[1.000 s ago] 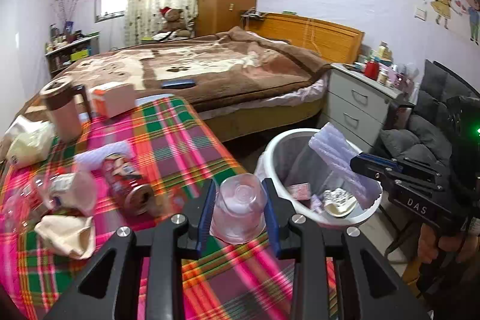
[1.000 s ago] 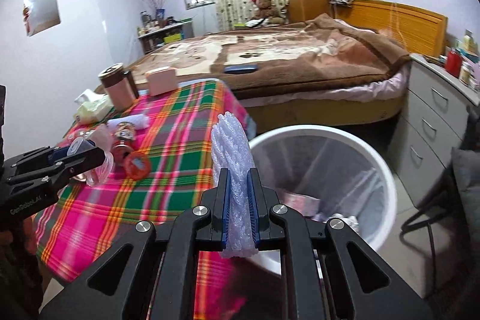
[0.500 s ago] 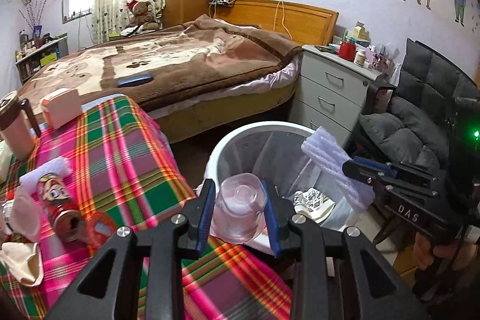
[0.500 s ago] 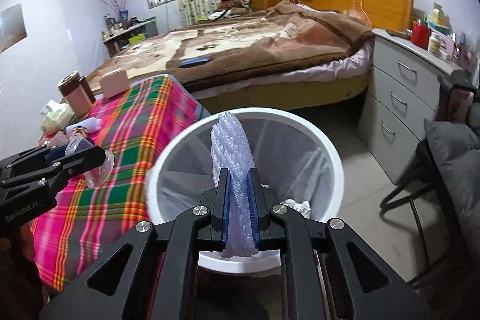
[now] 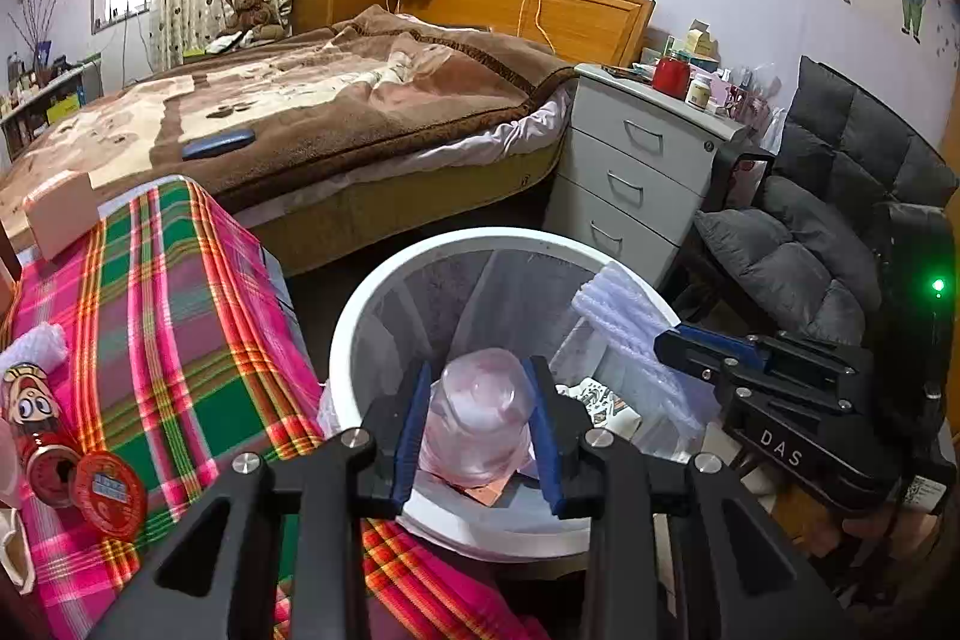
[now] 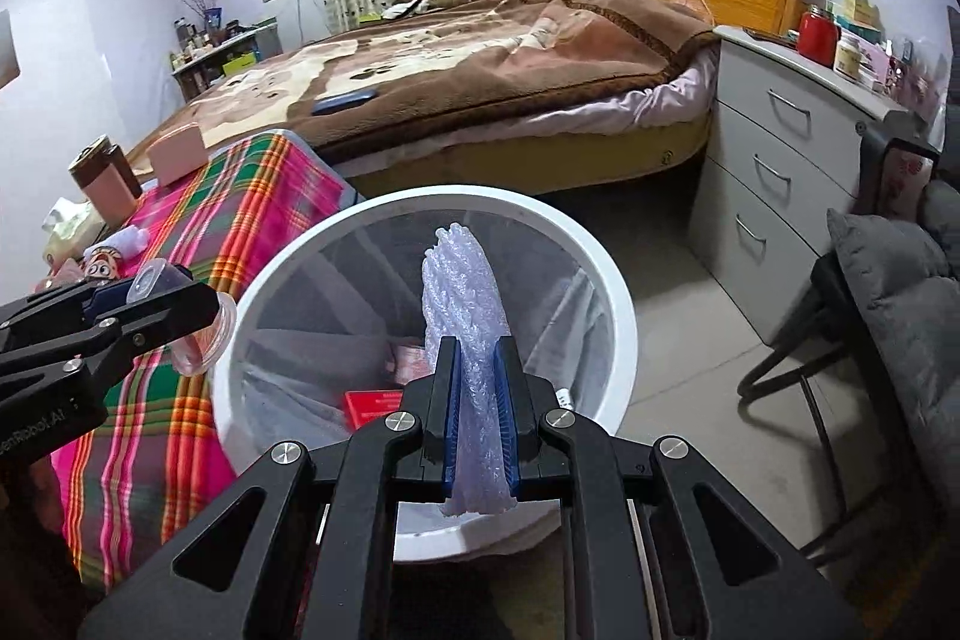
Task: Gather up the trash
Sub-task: 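Carry both items over the wastebasket and open both tools to drop them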
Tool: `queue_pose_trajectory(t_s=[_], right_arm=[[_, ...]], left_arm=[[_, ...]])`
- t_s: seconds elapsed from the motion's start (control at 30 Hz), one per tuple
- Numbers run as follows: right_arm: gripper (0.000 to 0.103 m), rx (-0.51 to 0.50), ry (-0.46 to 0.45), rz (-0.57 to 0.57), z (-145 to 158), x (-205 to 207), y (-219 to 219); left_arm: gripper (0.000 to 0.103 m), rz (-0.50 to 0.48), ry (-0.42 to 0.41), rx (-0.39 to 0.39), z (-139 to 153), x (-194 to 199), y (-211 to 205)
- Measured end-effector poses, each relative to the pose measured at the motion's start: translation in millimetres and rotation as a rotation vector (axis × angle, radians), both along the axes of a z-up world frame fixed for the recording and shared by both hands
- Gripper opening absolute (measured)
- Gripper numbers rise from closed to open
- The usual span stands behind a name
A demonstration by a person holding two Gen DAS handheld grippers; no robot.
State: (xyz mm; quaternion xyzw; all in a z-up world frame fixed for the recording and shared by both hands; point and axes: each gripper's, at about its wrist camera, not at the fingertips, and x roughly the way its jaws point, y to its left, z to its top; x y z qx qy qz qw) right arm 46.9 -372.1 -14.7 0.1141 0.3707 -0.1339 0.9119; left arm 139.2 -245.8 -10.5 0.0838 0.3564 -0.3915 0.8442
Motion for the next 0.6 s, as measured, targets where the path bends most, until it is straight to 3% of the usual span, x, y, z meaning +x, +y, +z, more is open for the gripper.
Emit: queue_pose_trajectory(t_s=[0.07, 0.1, 0.6], right_arm=[[0.012, 0.027, 0.010, 0.012, -2.0, 1.9, -3.2], [0.012, 0.034, 0.014, 0.021, -2.7, 2.3, -3.7], [0.014, 0.024, -0.024, 0.016, 6.9, -4.6, 3.4]], left_arm=[[0.055, 0.003, -0.010, 0.014, -0.8, -0.8, -0.3], [0.058, 0.007, -0.012, 0.013, -1.0, -1.0, 0.7], [0.059, 0.045, -0.010, -0.009, 7.3, -4.6, 25.0]])
